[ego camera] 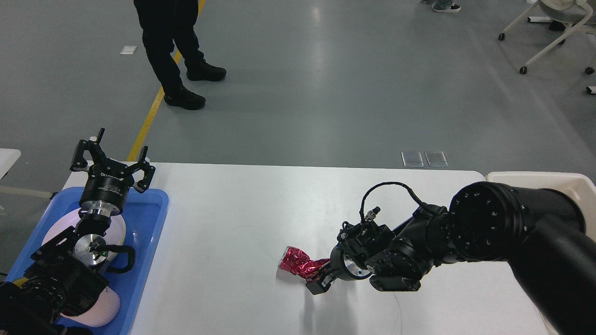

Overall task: Tidy desktop
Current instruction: 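Reach the right gripper over the crushed red can and grasp it, then lift the red can with the right gripper and drop it into the bin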

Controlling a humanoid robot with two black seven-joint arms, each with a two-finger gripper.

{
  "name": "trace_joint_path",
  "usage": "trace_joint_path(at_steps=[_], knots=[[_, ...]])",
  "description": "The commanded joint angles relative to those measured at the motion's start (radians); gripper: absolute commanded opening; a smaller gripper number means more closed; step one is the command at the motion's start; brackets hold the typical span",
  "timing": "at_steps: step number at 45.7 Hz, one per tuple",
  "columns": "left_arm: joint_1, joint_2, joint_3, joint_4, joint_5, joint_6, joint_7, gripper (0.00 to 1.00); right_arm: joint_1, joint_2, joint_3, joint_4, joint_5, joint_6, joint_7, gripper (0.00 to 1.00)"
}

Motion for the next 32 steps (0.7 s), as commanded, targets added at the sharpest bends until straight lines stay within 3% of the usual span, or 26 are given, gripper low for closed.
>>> trace_joint_path(at_steps=[1,11,20,32], knots=[[0.000,0.001,0.000,0.000,0.000,0.000,0.000,0.96,-0.009,0.001,-0.016,-0.003,-0.018,-0.004,0.000,0.93],[0.000,0.001,0.000,0.000,0.000,0.000,0.000,0.96,-0.010,0.001,-0.021,-0.004,-0.033,-0.009,0.000,0.76],[0.000,-0.001,-0.001,0.000,0.000,0.000,0.000,0.96,-0.009,0.002,-0.022,-0.003,-0.060,-0.011,0.000,0.47],[0.000,-0.001,0.000,0.000,0.000,-0.001,0.000,0.96,0.009,-0.004,-0.021,0.000,-0.061,-0.012,0.000,0.35]])
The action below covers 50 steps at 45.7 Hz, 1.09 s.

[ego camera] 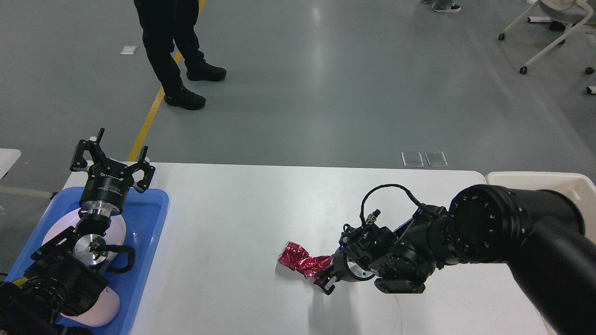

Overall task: Tidy desktop
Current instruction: 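Lift the red can with the right gripper and drop it into the bin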

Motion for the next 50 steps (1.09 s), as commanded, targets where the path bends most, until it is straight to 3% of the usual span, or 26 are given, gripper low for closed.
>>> trace_joint_path(at_steps=[1,8,17,25,38,50], knots=[[0.000,0.000,0.001,0.000,0.000,0.000,0.000,0.96,0.016,-0.004,0.003,0.004,0.000,-0.002,0.000,0.35],[0.000,-0.001,0.001,0.000,0.000,0.000,0.000,0.96,0.085,-0.051,0.011,0.038,0.003,-0.045,0.009,0.35],[0.000,-0.001,0.001,0.000,0.000,0.000,0.000,0.96,0.260,-0.200,0.022,0.165,0.004,-0.132,0.012,0.35],[0.000,0.000,-0.001,0.000,0.000,0.000,0.000,0.96,0.363,-0.382,0.025,0.179,0.007,-0.132,0.014,0.36],[0.000,0.000,-0.001,0.000,0.000,-0.002,0.000,0.96,0.482,-0.692,0.083,0.254,0.014,-0.119,0.055,0.37],[0.000,0.000,-0.001,0.000,0.000,-0.002,0.000,0.96,0.527,-0.828,0.057,0.271,0.020,-0.117,0.052,0.41]])
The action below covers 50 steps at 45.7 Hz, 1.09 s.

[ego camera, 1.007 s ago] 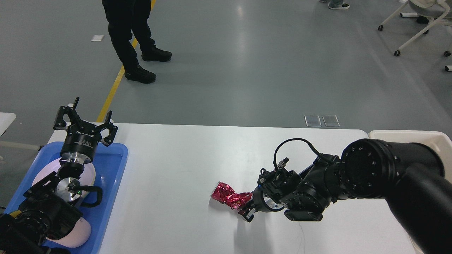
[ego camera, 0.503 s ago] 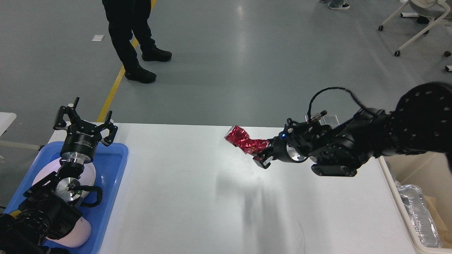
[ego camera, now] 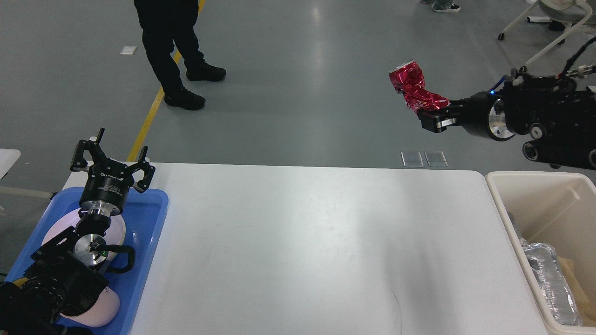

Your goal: Tidy desktop

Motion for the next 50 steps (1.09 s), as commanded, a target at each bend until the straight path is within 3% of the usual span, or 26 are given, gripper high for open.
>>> trace_joint_path(at_steps=[1,5,17,24,37,44,48,50], knots=[[0.000,-0.001,0.001,0.000,0.000,-0.001,0.000,0.96,-0.027,-0.037,-0.021,-0.040,0.010,0.002,-0.003,0.41],[0.000,-0.001,0.001,0.000,0.000,-0.001,0.000,0.96,-0.151,-0.045,-0.038,-0.147,0.092,0.000,-0.006,0.41],[0.000,-0.001,0.001,0.000,0.000,-0.001,0.000,0.96,-0.576,-0.039,-0.038,-0.572,0.617,-0.003,-0.009,0.45],[0.000,0.001,0.001,0.000,0.000,-0.001,0.000,0.96,-0.730,-0.046,-0.038,-0.637,0.752,-0.011,-0.010,0.45],[0.000,0.001,-0.001,0.000,0.000,-0.001,0.000,0.96,-0.935,-0.057,0.016,-0.767,0.760,-0.017,-0.012,0.45],[0.000,-0.001,0.001,0.000,0.000,-0.001,0.000,0.96,-1.055,-0.020,0.103,-0.870,0.760,-0.017,-0.012,0.72],[0.000,0.001,0.001,0.000,0.000,-0.001,0.000,0.96,-1.093,0.009,0.137,-0.916,0.760,-0.017,-0.010,0.99],[0.000,0.001,0.001,0.000,0.000,-0.001,0.000,0.96,-1.102,0.018,0.151,-0.928,0.760,-0.017,-0.011,1.00]])
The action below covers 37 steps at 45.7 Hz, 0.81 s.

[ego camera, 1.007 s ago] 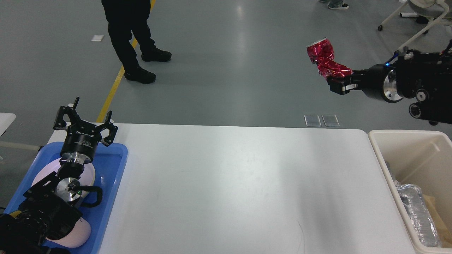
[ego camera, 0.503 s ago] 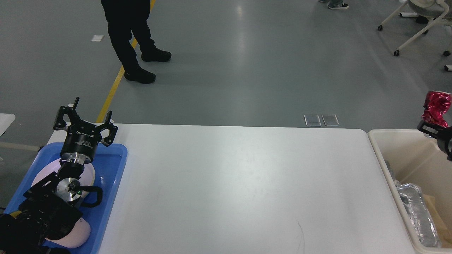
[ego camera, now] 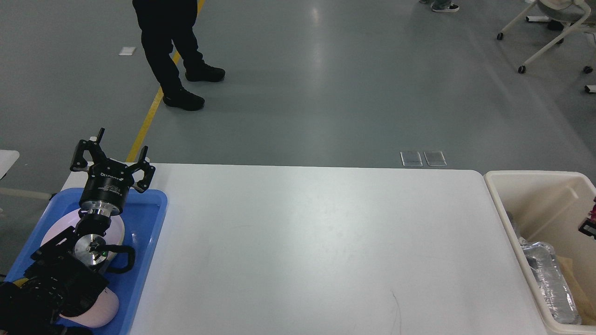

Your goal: Tidy desktop

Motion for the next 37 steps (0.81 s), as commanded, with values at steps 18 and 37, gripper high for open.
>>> trace_joint_path(at_steps=[18,37], knots=[[0.000,0.000,0.000,0.000,0.000,0.000,0.000,0.96,-0.027,0.045,0.158,-0.051,0.000,-0.006,0.009,1.00],[0.000,0.000,-0.001,0.000,0.000,0.000,0.000,0.96,0.113,0.210,1.032,-0.045,0.000,0.003,0.011,1.00]])
